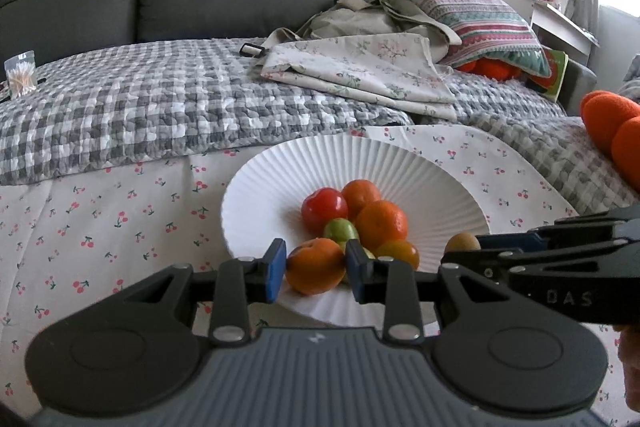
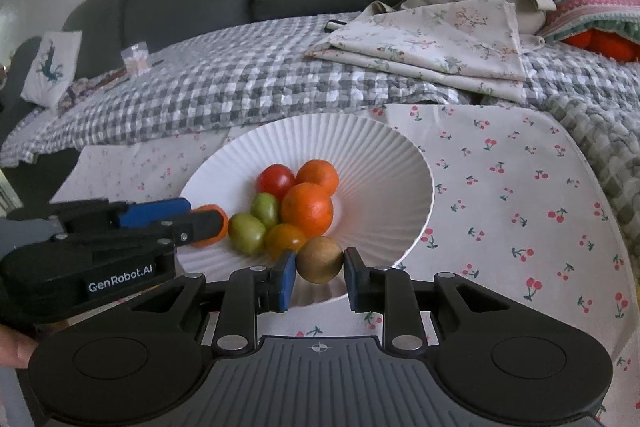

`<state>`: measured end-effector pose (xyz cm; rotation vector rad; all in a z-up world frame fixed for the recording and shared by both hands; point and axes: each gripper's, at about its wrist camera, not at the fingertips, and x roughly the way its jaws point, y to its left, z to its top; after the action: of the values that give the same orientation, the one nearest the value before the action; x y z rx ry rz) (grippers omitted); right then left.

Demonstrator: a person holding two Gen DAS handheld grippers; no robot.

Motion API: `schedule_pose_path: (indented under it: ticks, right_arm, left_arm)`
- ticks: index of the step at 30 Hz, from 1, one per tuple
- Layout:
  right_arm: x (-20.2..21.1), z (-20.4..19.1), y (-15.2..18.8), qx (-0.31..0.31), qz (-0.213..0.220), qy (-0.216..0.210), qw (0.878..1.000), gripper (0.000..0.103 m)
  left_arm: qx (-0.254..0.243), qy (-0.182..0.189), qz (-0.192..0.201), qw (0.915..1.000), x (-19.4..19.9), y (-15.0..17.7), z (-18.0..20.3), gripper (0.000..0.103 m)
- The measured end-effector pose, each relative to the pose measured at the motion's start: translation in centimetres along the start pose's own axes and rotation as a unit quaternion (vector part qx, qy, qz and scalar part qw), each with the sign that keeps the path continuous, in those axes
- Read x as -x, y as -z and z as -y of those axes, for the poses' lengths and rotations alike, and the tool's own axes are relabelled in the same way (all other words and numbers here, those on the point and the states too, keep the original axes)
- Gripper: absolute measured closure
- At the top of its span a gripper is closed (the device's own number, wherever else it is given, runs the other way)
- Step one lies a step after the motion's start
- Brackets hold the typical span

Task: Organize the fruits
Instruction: 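Carry the orange and brown fruit into the white bowl and open both tools, then withdraw both tools from the bowl toward the remaining brown fruits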

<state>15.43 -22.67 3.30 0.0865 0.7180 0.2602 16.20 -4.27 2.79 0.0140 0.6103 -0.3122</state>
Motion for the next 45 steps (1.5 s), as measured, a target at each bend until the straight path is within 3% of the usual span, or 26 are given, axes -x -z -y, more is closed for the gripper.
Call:
schedule_pose_path:
  ticks: [3,5,6,10,11,23,45]
  right_arm:
    - [-0.2,-0.1,0.0,0.002,0.0,0.002,1.0,0.076]
    - [-0.3,0.1,0.0,-0.001,-0.002,0.003,1.0,0.076]
    - [-0.3,0.1,0.0,-0.002,-0.002,0.004,1.0,0.073]
    - [0.1,0.5,-0.1,-0.018,0.008,0.004,1.0,0.053]
    - [0.2,0.7,-0.2,-0.023,0.01,0.004,1.0,0.052]
    - [1.3,2.5,-0.8,-0.078,0.011,0.018,0.997,0.049]
    - [1.8,1.2,-0.4,-0.066,0.006,0.013,0.998,0.048]
  left_arm:
    - [-0.002,0.002,-0.001,1.0,0.1,0.0,-0.1,0.066]
    - [-0.001,-0.006,0.002,1.0,0.1,0.0,-0.1,0.041]
    - [0.0,-0.009,0.007,0.9999,0.3,0.1,-0.2,0.038]
    - [0.022,-0.001,0.019,0.9996,0.9,-0.3,-1.0,0.037]
    - [0.03,-0.001,0.02,0.9994,1.1,-0.3,-1.3,0.037]
    - [0.086,-0.015,0.027,0.9958,3.0,-0.3,-5.1,0.037]
    - [0.045,-0.004,-0.024,0.9987,4.1,2.3,-6.5,0.037]
